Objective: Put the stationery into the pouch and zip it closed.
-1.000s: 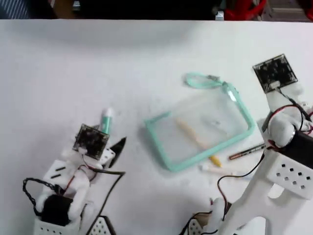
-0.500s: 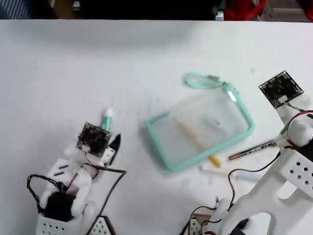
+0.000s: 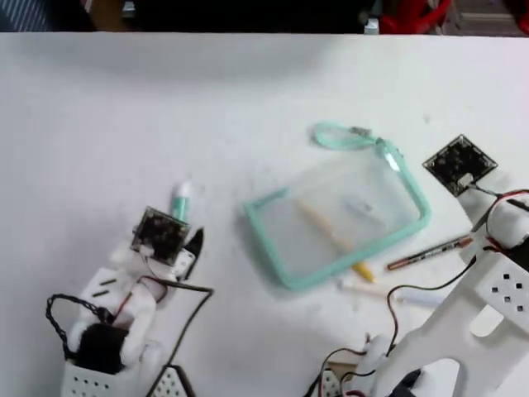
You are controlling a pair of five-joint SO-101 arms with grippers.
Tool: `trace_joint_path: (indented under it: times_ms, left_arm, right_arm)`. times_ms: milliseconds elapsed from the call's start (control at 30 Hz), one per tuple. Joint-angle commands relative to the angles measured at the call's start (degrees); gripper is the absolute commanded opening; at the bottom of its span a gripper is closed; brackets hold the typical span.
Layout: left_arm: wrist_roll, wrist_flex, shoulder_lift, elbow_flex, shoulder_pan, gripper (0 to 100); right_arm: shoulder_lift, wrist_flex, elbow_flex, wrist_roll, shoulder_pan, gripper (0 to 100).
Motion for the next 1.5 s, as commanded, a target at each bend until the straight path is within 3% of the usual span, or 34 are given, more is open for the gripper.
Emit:
trace_joint_path:
  times_ms: [0,300,467,600,833,1000,1133,1267,1400,1467]
  left_arm:
    - [-3.52,-1.41,-0.4,1.49,-0.57,20]
    - [-3.6,-3.34,-0.4,4.66,-0.57,20]
    - [-3.6,-4.31,-0.4,5.27,-1.98,20]
    - [-3.34,-4.48,-0.4,5.19,-5.14,20]
    - [-3.08,-5.27,-0.4,5.45,-5.85,20]
    - [-2.99,-5.36,-0.4,6.33,-5.85,20]
    - [-2.99,-5.54,-0.4,7.03,-5.41,20]
    - [-2.99,-5.54,-0.4,7.03,-5.41,20]
    - [-2.99,-6.59,-0.4,7.21,-5.32,20]
    - [-2.99,-6.59,-0.4,7.21,-5.32,20]
  right_arm:
    - [-0.13,0.48,-1.76,0.53,-0.31,13.4]
    - [1.63,-2.33,-6.42,0.53,-4.35,13.5]
    - [11.21,-4.97,-10.55,-0.18,-5.67,13.5]
    - [21.32,-4.7,-21.71,-11.52,-7.87,13.5]
    - [41.63,3.65,-44.66,-29.8,-17.98,13.5]
    - [56.57,3.82,-54.24,-41.93,-22.64,13.4]
    - [65.01,2.33,-61.71,-42.9,-22.37,13.4]
    - [72.84,-7.16,-69.01,-42.99,-18.15,12.2]
    - [82.24,-11.3,-70.68,-42.81,-17.54,2.2]
    - [85.76,-11.21,-70.68,-42.81,-17.36,2.5]
